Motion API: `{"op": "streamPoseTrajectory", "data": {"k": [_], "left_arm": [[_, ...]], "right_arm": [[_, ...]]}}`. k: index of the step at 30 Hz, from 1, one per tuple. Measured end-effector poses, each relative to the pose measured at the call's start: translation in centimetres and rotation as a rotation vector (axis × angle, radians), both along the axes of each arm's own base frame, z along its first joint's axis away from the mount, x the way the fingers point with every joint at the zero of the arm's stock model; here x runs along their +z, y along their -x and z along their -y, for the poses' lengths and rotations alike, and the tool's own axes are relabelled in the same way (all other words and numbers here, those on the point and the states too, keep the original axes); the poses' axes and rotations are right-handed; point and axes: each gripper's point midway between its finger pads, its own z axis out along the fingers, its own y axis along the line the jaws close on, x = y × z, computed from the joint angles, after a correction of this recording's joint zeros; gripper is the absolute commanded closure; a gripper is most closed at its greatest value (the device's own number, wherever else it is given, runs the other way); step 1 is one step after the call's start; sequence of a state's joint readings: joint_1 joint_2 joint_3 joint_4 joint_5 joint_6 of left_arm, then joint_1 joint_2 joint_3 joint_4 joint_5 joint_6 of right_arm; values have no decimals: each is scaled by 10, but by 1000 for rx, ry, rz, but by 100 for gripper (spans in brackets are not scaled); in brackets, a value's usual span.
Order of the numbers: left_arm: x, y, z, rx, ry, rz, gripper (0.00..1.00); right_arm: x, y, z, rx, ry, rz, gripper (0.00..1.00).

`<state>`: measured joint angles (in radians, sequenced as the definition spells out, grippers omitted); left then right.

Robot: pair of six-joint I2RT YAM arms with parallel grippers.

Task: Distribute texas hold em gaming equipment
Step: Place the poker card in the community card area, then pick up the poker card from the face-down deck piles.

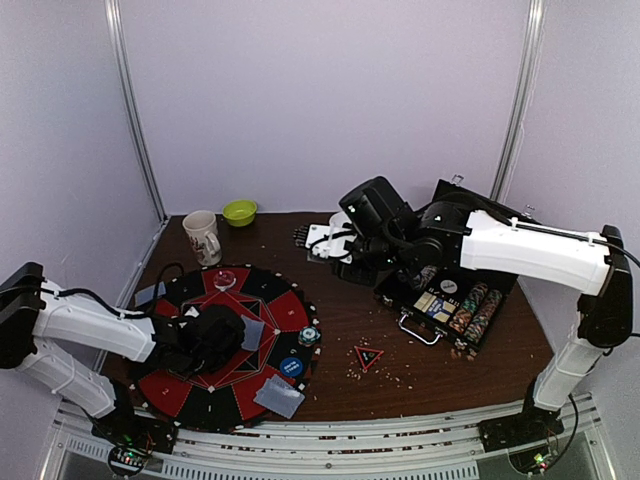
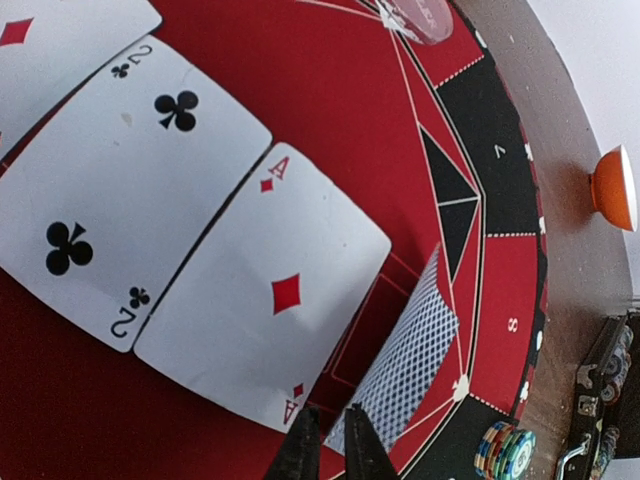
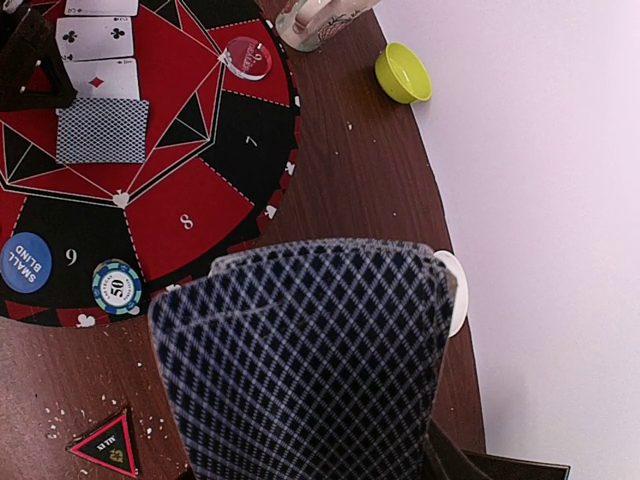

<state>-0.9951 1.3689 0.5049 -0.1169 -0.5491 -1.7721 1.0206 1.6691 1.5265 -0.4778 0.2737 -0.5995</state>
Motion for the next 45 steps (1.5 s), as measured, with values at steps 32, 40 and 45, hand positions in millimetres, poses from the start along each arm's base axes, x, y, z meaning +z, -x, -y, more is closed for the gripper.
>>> {"op": "streamPoseTrajectory", "data": {"k": [32, 40, 45], "left_arm": [[263, -56, 111, -910, -18, 692, 18], [221, -67, 158, -1139, 146, 590, 18], [205, -60, 168, -1207, 201, 540, 15]], "right_arm": [[1, 2, 4, 0, 3, 4, 56], [0, 2, 4, 1, 7, 1, 56], [0, 3, 4, 2, 8, 1, 56]]}}
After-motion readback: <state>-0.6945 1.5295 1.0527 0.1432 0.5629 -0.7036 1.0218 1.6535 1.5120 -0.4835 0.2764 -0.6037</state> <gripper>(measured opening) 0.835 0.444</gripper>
